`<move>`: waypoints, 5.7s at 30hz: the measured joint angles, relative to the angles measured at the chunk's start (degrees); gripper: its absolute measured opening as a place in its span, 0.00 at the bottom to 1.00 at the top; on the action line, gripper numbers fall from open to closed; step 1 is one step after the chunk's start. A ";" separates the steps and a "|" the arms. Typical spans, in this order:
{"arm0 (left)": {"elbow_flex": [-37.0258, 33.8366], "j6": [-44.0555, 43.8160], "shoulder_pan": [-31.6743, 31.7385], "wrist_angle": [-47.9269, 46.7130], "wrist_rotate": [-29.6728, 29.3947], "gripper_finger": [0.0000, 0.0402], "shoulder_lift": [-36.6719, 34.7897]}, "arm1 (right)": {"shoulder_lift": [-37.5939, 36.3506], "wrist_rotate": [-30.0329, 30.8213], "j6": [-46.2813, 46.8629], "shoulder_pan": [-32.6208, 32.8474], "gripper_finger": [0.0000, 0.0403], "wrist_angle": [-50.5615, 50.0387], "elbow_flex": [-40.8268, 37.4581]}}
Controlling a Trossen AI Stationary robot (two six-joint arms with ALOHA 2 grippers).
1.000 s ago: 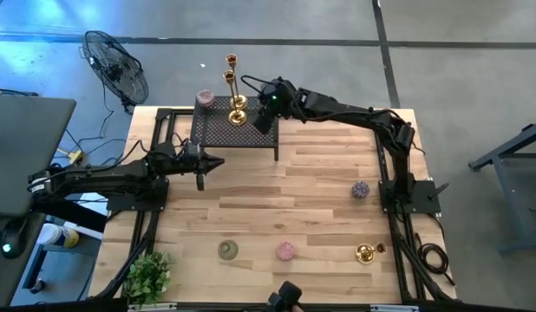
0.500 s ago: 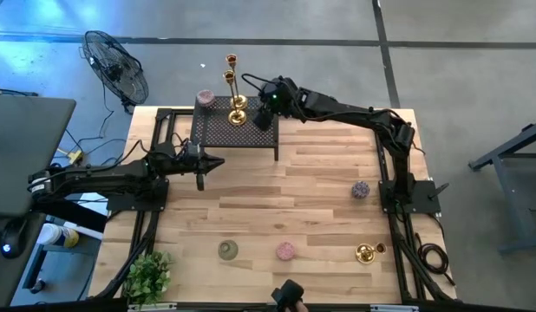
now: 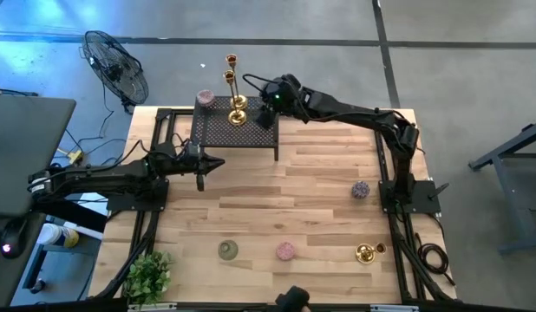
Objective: Pick & Place candle stick holders
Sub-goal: Put the black and red scented candle on the shelf
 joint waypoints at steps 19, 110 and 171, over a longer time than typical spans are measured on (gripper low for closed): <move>0.00 -0.31 -0.02 -3.77 2.87 0.03 0.02 | -7.47 10.36 0.73 17.82 0.05 -9.26 -4.66; 0.00 -0.09 -0.02 -6.10 4.31 0.03 0.00 | -42.87 -15.32 51.93 13.65 0.05 -50.38 -59.26; 0.00 -0.12 -0.01 -6.88 4.26 0.03 0.02 | -36.25 -11.89 70.72 32.20 0.87 -34.76 -59.25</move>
